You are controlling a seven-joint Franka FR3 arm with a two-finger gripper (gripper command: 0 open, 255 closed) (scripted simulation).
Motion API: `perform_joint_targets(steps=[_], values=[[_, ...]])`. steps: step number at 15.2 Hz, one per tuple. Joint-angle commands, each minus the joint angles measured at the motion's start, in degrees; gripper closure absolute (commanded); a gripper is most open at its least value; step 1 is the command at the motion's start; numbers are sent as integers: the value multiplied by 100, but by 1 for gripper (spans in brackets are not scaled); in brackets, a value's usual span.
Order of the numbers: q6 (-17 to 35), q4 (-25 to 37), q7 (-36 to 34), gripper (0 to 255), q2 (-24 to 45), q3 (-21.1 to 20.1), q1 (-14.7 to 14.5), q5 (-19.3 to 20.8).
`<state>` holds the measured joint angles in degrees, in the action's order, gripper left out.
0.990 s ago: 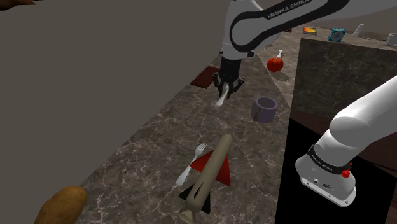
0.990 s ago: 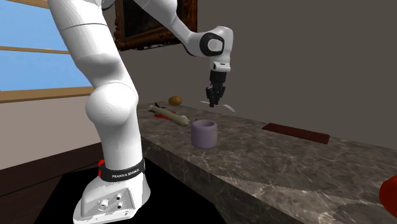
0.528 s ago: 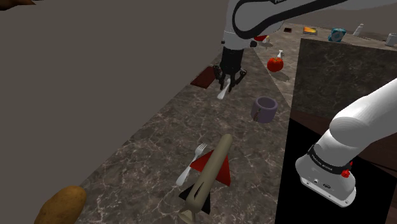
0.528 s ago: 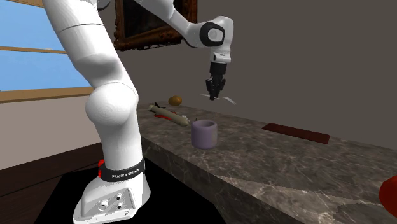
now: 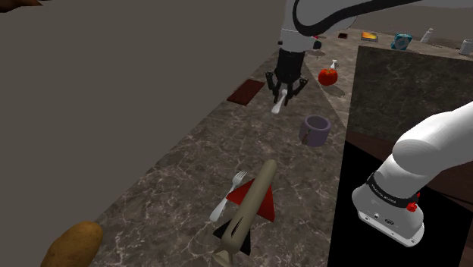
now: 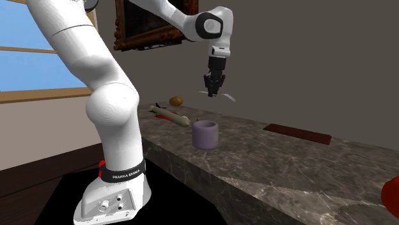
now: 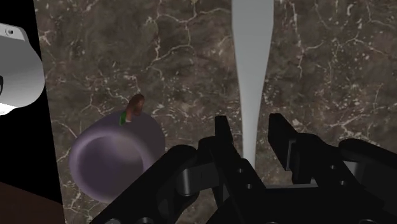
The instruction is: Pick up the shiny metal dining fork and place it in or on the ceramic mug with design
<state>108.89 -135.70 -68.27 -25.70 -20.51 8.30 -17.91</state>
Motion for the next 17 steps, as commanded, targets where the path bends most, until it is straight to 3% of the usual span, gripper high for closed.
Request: perform_joint_targets(steps=[1,10,17], values=[[-77,-388,206,255,-426,165,-15,-48],[-745,-1841,1088,255,-2343,1079,115,264],[-168,-2325,1166,255,-2244,991,80,160]])
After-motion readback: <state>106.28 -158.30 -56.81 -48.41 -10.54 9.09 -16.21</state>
